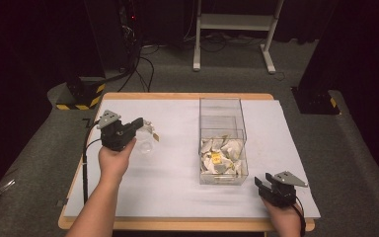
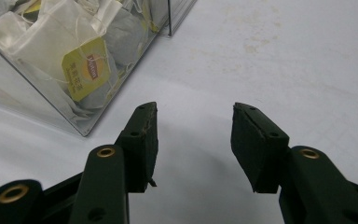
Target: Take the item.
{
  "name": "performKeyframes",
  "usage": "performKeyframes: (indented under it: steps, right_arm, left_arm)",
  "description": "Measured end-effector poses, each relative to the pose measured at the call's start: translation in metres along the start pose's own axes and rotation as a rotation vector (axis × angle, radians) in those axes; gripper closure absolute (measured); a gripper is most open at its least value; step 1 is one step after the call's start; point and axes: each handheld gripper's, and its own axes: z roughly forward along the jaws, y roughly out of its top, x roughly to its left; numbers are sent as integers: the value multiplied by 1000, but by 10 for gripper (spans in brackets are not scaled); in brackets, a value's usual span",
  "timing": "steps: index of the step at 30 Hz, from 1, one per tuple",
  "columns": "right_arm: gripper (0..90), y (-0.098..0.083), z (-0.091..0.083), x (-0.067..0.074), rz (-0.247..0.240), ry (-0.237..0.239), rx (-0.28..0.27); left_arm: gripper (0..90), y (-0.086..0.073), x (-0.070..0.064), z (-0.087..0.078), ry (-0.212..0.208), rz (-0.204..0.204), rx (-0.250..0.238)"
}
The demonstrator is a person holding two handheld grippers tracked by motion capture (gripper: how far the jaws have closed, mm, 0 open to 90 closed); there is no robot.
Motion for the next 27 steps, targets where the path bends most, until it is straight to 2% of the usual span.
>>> performKeyframes:
  steps: [6, 9, 16, 27]
  right_arm:
    - [513, 0, 1, 0, -7, 4, 3]
    - [512, 0, 0, 0, -1, 5, 4]
    - [513, 0, 1, 1, -4, 1, 5]
    - [514, 0, 1, 1, -6, -1, 7]
  left_arm:
    - [900, -2, 15, -4, 36, -18, 1]
    - [900, -1, 22, -5, 55, -14, 13]
    - [900, 4, 35, -8, 94, -14, 4]
    - [900, 8, 43, -13, 112, -20, -6]
